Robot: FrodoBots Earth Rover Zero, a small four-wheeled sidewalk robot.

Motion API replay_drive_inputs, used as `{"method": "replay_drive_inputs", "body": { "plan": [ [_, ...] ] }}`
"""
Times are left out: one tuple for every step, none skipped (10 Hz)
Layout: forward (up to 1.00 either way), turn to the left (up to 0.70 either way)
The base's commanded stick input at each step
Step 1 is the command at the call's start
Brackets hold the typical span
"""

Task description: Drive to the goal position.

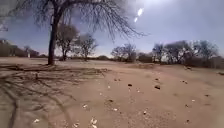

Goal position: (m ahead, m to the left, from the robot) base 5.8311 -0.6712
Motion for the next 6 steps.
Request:
{"method": "replay_drive_inputs", "body": {
  "plan": [
    [1.00, 0.00],
    [1.00, 0.00],
    [1.00, 0.00],
    [1.00, 0.00],
    [1.00, 0.00],
    [1.00, 0.00]
  ]
}}
